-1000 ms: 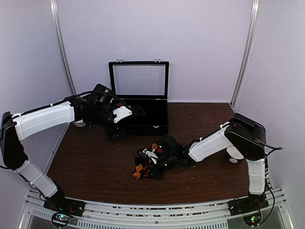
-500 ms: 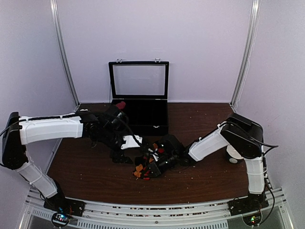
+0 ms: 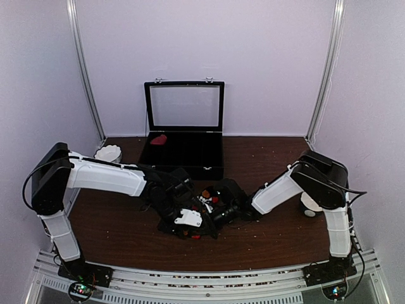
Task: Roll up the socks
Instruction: Roll the sock at the center of the board.
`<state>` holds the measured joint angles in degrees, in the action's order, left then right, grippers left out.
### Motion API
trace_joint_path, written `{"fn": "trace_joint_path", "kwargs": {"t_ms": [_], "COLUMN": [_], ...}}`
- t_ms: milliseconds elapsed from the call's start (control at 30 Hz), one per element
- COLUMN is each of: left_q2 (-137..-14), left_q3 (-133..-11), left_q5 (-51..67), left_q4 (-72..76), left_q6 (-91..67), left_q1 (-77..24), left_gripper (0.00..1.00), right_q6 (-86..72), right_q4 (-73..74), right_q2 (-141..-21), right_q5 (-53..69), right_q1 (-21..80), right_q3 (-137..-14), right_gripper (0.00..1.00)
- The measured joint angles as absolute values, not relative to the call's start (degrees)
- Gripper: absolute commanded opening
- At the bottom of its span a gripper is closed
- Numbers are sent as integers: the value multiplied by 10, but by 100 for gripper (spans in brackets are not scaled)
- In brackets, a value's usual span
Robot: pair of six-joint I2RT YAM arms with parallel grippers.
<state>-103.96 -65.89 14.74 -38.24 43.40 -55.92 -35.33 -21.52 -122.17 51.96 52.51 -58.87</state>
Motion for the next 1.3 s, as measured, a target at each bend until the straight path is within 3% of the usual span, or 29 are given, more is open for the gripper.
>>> {"fn": "trace_joint_path", "kwargs": {"t_ms": [333, 467, 667, 767, 1067, 1300], "left_q2": [-1041, -1054, -1074, -1083, -1142, -1190], "left_q3": [-660, -662, -682, -696, -781, -831], "left_q5": [110, 97, 100, 116, 216, 241], "left_q4": [-369, -370, -398, -413, -475, -512], "left_q6": [446, 449, 455, 453, 439, 402], "left_q1": [-559, -554, -551, -547, -507, -486], "left_gripper": [35, 18, 11, 0, 0, 0], "right_q6": [-351, -352, -356, -360, -396, -414], "right_q4": [-215, -215, -216, -216, -289, -367], "right_q2": [-1222, -1221, -1221, -1217, -1183, -1153], "right_q5": [529, 531, 537, 538, 518, 481], "right_q1": [521, 521, 519, 516, 508, 510], "right_q3": [-586, -586, -585, -579, -515, -451], "right_gripper": [0, 0, 0, 10, 25, 30]}}
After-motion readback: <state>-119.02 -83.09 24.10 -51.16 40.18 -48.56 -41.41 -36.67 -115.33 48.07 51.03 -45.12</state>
